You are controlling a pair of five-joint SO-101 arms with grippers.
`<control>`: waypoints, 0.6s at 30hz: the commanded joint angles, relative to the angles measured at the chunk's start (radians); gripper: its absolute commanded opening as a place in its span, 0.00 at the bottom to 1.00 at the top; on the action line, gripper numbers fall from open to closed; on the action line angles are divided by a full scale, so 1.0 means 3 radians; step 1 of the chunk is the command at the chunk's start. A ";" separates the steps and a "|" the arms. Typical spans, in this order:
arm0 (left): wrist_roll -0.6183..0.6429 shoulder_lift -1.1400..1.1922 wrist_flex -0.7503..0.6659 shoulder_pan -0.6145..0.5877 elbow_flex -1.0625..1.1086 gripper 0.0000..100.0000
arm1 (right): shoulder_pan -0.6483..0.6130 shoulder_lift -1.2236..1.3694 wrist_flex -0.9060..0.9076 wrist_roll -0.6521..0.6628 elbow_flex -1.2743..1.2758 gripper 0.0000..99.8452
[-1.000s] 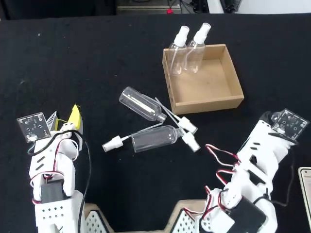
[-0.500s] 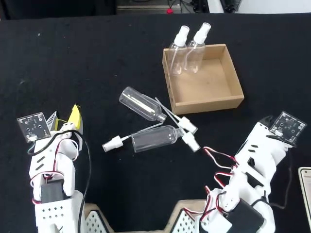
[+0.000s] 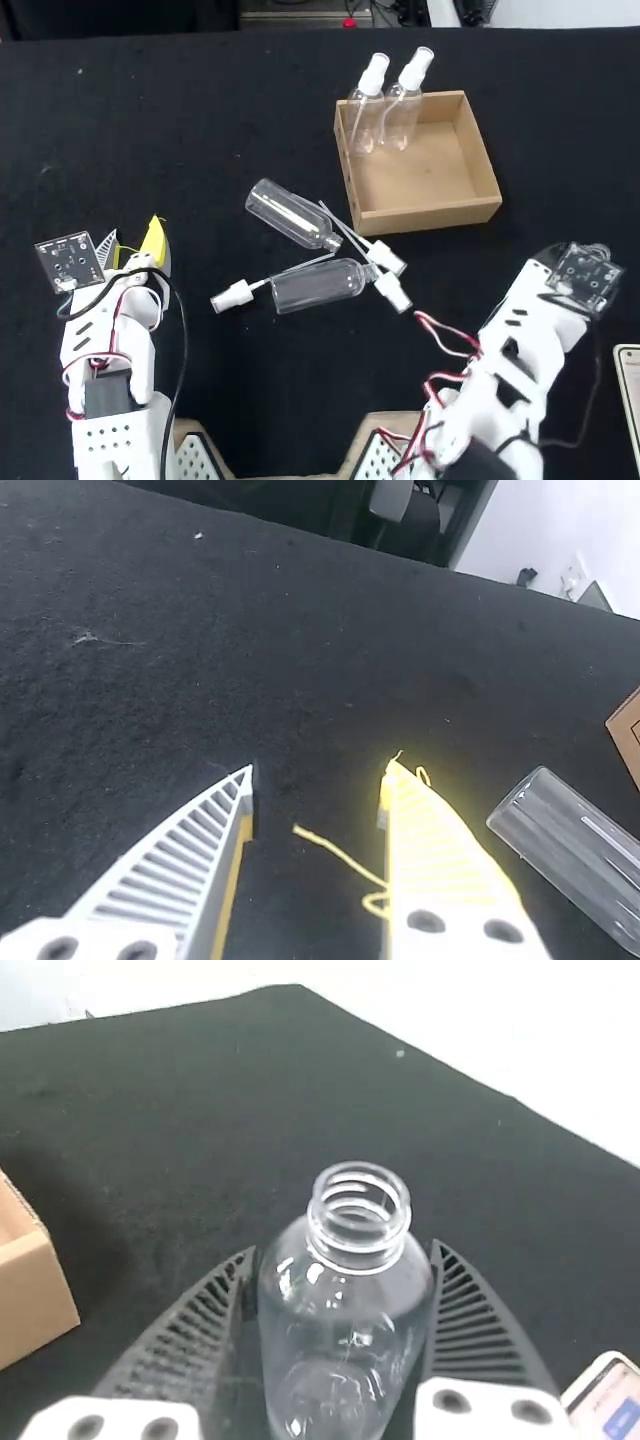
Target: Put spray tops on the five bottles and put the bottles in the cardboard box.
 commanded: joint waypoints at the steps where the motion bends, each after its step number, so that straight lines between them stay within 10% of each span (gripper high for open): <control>1: -0.0026 0.0010 -0.0056 0.0028 0.0069 0.20 | 0.0056 -0.0279 -0.0087 0.0092 0.0054 0.20; 18: -0.0026 0.0010 -0.0056 0.0028 0.0069 0.20 | 0.0056 -0.0340 0.1524 0.0097 -0.0555 0.22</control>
